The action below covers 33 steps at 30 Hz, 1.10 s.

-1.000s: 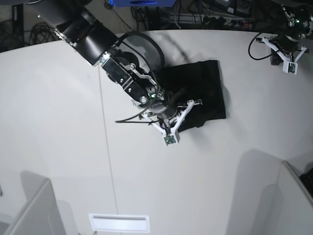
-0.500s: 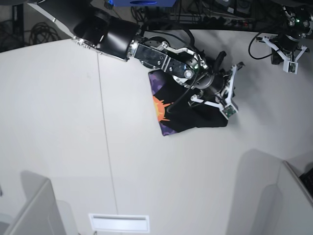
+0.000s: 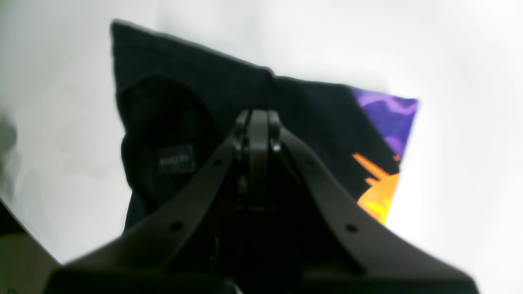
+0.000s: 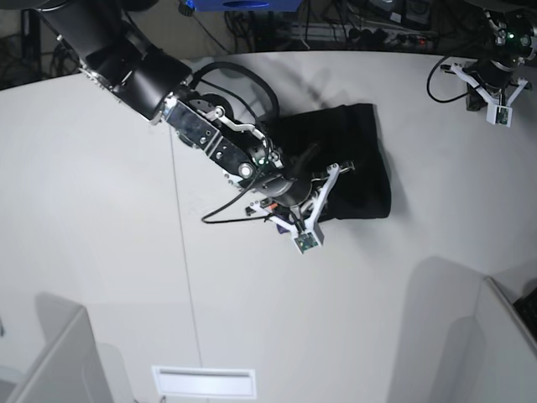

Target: Fold the T-shirt properly

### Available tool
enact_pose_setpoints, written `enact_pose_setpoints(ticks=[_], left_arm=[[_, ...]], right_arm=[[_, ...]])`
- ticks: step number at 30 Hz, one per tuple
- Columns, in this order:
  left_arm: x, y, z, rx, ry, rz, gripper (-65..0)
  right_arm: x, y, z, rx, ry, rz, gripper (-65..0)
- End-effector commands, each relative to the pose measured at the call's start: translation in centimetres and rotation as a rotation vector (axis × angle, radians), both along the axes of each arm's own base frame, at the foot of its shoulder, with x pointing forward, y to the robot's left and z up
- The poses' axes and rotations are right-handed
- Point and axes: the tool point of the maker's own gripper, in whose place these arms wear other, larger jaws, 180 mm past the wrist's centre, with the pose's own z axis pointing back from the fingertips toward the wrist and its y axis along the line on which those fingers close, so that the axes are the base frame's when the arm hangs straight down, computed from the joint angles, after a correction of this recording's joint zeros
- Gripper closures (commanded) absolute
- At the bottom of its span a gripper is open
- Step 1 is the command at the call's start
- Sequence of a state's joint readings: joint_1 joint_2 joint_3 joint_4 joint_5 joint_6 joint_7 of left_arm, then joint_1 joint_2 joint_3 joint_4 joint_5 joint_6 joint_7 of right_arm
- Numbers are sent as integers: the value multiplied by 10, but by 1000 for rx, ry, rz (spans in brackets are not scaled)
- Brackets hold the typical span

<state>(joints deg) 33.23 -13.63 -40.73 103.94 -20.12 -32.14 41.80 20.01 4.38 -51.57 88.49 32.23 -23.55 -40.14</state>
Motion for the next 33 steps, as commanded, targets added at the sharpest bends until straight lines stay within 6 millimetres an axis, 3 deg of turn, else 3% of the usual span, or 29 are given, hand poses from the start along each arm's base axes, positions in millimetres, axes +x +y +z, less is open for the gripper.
enact_pose_setpoints(ticks=[1,12,20,25,28,33], left_arm=[[9,0,13,14,-47,-19,0],[9,0,14,16,-48,-21,0],[9,1,13,14,-46,-19,0],[9,1,13,14,-46,-19,0],[8,1,13,14,-44,-19,0],[8,1,13,15,-44,-20,0]], right_arm=[[18,-7,14,13,-55,-34,0],[5,-15,-20,-27,21,-60,0],[-25,-13,-43,-28,95,-52,0],[-60,12,-47,-45,95,71,0],[-80,39,-37,-14,84,144,0],[-87,71,-16,52,83,172,0]])
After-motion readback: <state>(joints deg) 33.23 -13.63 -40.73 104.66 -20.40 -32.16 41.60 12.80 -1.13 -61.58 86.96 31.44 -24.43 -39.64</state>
